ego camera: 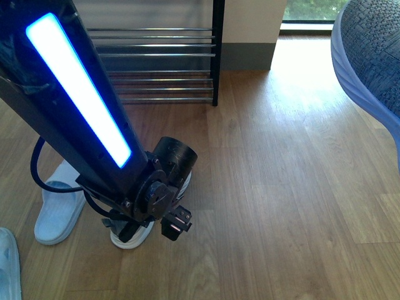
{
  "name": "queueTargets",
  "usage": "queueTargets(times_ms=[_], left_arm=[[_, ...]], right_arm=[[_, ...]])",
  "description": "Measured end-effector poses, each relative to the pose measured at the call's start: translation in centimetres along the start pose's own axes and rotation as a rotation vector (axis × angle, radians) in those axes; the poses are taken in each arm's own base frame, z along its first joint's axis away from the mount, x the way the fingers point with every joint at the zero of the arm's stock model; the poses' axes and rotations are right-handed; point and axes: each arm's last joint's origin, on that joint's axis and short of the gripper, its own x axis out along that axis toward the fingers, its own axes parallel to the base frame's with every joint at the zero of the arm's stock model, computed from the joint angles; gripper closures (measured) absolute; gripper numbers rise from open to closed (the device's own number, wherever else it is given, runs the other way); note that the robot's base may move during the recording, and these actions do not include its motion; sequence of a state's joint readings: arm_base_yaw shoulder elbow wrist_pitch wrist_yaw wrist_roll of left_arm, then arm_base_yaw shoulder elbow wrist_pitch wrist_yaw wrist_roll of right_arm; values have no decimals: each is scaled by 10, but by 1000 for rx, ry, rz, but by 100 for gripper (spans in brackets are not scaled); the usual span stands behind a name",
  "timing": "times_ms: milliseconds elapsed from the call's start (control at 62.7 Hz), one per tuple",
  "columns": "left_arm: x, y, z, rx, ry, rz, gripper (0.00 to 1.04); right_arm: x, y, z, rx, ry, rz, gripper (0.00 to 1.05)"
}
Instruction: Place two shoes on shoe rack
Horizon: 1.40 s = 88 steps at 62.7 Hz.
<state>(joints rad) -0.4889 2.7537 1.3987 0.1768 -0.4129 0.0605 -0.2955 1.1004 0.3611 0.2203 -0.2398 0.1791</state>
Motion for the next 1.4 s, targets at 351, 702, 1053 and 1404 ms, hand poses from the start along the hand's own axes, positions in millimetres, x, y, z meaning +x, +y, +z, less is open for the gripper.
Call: queueTargets(times_ms=[351, 702, 1053, 1404], left_arm=[[27, -10, -1, -43, 35, 3, 9], [46, -21, 3, -67, 40, -5, 9], [50, -24, -2, -85, 61, 28, 53], [38, -23, -1, -109, 42, 5, 101]], right_arm=[[0, 0, 0, 0, 0, 0, 103], [0, 0, 0, 0, 0, 0, 103], [0, 0, 0, 0, 0, 0, 103], [0, 0, 0, 0, 0, 0, 103]])
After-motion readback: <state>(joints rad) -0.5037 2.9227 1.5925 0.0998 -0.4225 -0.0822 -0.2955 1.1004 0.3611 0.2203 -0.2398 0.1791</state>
